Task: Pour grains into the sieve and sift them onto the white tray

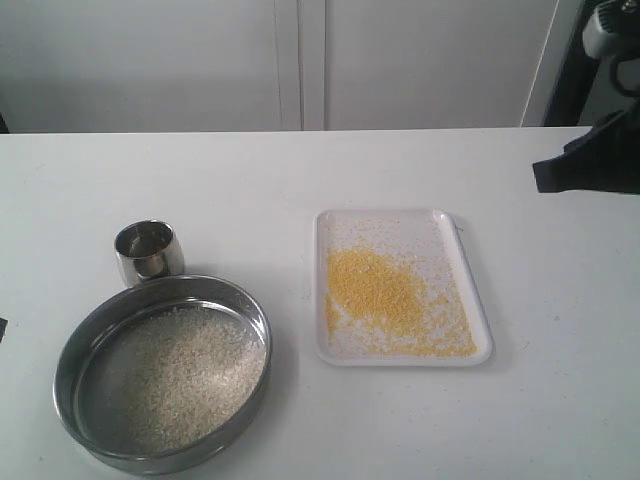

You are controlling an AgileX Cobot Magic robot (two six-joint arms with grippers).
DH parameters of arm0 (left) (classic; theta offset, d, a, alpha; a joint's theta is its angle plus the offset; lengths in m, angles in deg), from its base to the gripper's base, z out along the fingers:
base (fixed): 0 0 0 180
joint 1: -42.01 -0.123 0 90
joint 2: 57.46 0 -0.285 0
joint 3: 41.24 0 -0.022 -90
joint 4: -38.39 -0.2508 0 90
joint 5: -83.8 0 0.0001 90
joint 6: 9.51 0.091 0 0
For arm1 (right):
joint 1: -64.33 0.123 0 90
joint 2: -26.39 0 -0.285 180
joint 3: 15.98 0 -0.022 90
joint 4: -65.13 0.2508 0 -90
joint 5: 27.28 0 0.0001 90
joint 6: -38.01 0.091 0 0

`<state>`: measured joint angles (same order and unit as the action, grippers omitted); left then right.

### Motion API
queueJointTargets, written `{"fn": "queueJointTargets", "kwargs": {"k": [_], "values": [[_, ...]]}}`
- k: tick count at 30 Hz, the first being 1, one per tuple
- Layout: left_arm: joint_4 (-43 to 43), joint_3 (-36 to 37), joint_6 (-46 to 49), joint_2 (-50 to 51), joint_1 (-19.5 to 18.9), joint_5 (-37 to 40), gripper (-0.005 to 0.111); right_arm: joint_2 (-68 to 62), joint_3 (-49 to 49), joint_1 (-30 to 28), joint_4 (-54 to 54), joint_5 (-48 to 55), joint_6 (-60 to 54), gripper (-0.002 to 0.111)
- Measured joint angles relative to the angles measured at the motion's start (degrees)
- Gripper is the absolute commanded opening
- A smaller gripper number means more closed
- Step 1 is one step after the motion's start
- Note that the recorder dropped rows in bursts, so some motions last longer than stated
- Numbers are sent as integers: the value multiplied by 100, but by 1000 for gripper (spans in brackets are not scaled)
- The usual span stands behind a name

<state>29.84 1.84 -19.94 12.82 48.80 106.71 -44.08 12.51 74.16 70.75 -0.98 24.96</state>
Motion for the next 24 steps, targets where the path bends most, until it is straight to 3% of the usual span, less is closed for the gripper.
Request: {"fn": "queueJointTargets", "kwargs": {"k": [14, 24], "values": [[0, 0, 0, 0, 0, 0, 0, 2403, 787, 0, 112, -586, 0, 0], [0, 0, 0, 0, 0, 0, 0, 2660, 797, 0, 112, -586, 0, 0]]}}
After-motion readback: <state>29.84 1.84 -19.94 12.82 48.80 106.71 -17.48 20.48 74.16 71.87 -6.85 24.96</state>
